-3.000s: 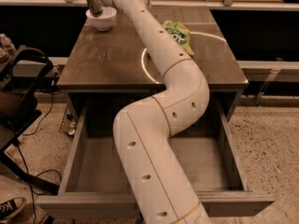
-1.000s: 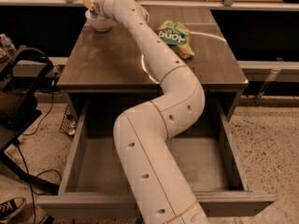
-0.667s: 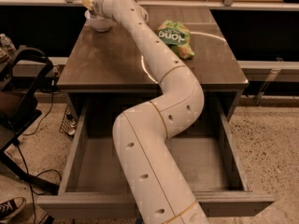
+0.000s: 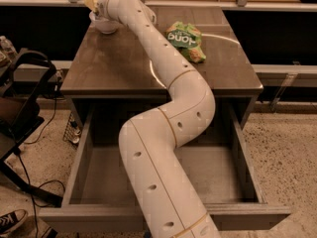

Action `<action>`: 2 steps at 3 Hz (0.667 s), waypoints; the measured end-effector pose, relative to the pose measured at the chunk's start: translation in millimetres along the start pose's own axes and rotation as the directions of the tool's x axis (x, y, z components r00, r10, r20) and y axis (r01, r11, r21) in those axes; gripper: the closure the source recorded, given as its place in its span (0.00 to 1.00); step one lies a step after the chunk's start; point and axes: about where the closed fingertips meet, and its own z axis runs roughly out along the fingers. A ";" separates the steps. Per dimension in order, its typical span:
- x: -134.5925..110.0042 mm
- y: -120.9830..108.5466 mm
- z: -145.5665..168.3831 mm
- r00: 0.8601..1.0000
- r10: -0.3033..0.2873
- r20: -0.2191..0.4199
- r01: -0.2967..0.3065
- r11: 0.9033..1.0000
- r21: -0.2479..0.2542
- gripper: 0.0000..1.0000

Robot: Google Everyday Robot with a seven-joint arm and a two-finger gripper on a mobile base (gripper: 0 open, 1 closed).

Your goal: Place redbull can into white bowl

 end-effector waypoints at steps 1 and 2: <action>1.2 1.4 1.2 1.000 0.000 -0.001 0.000 1.000 -0.002 0.05; 2.3 2.5 2.1 1.000 0.001 -0.003 -0.001 1.000 -0.003 0.00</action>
Offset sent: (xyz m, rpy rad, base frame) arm -0.0001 0.0016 -0.0011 -0.0004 0.0012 0.0015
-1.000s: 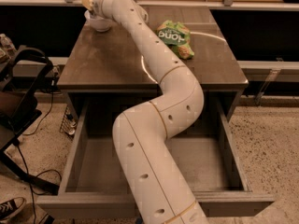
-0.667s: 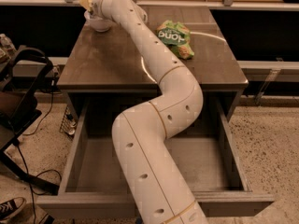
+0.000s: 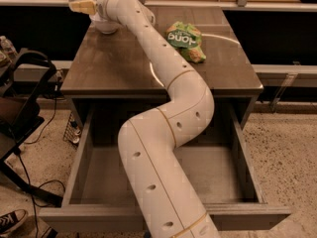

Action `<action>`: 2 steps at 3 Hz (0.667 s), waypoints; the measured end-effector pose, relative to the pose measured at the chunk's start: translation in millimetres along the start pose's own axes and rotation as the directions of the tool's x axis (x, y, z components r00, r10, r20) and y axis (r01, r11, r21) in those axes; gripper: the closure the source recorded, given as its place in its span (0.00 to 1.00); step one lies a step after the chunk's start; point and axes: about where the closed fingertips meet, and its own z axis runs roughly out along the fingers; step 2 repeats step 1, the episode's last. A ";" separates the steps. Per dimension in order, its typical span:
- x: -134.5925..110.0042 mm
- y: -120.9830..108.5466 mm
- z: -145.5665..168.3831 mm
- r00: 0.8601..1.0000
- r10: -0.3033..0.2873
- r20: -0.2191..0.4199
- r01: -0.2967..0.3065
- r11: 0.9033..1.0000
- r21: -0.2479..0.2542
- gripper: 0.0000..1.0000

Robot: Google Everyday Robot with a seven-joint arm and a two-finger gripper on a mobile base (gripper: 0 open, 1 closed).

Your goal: Place redbull can into white bowl

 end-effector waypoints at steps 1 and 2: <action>0.1 0.1 0.1 1.000 0.000 0.000 0.000 1.000 0.000 0.00; 0.1 0.1 0.1 1.000 0.000 0.000 0.000 1.000 0.000 0.00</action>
Offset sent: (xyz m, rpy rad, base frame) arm 0.0000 0.0000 0.0000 0.0000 0.0000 0.0000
